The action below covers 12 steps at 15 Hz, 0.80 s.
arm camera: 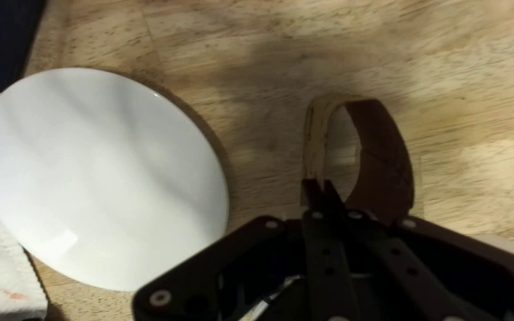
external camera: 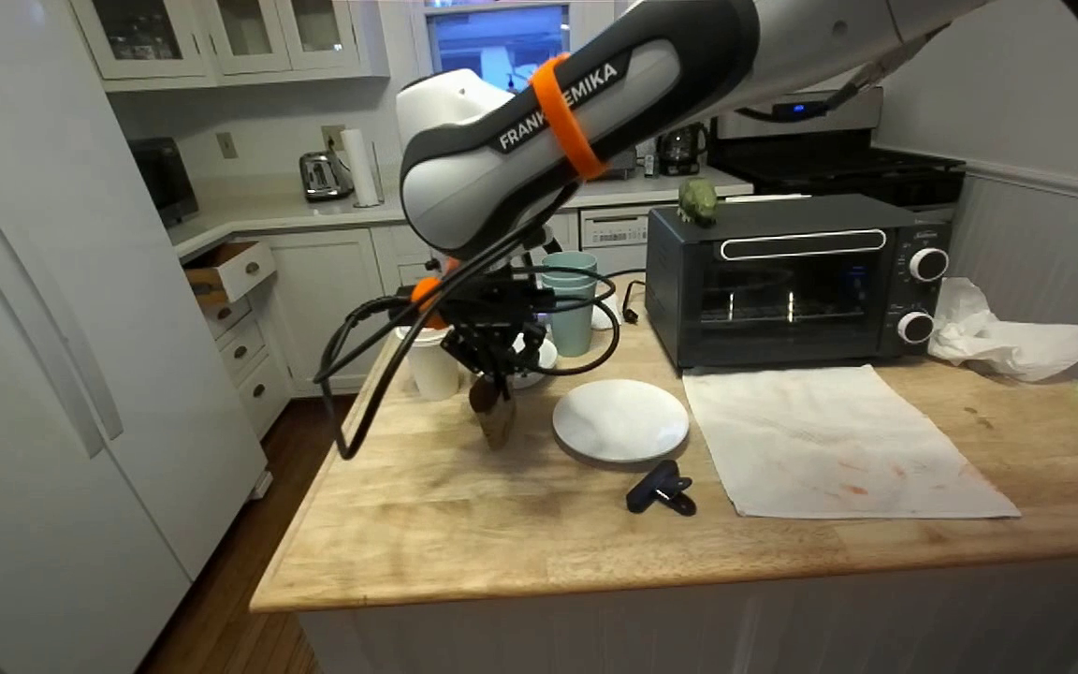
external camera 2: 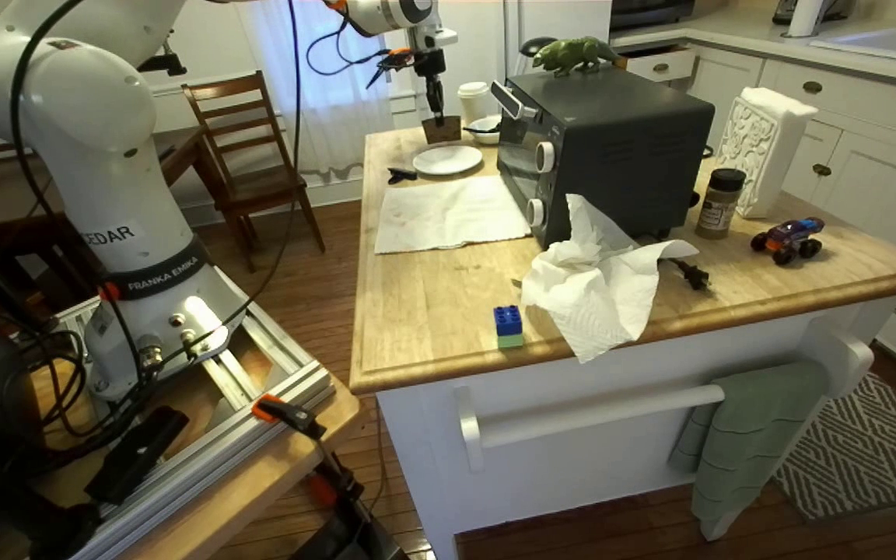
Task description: Remove the brown object from the white plate and put it on the table
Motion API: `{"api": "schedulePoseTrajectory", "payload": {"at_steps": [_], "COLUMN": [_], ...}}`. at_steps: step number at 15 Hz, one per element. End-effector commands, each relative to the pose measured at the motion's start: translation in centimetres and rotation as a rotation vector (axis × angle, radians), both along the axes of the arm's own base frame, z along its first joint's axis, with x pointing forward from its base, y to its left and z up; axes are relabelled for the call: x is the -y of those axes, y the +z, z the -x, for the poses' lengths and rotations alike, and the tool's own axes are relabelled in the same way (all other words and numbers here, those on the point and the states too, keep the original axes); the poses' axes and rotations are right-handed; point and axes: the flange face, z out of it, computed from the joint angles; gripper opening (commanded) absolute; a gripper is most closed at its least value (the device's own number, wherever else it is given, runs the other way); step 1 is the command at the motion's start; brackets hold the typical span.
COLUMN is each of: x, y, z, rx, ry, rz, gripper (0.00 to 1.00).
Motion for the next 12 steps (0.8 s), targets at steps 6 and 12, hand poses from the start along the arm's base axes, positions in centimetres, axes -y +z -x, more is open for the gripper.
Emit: {"api": "schedulePoseTrajectory", "payload": {"at_steps": [6,12], "x": [1.0,1.2], "y": [-0.2,-0.3], "z": [4.5,5.1], "rx": [-0.042,0.052], "ry": [0.03,0.028], "rz": [-0.055,-0.086], "gripper": [0.0,0.0]}}
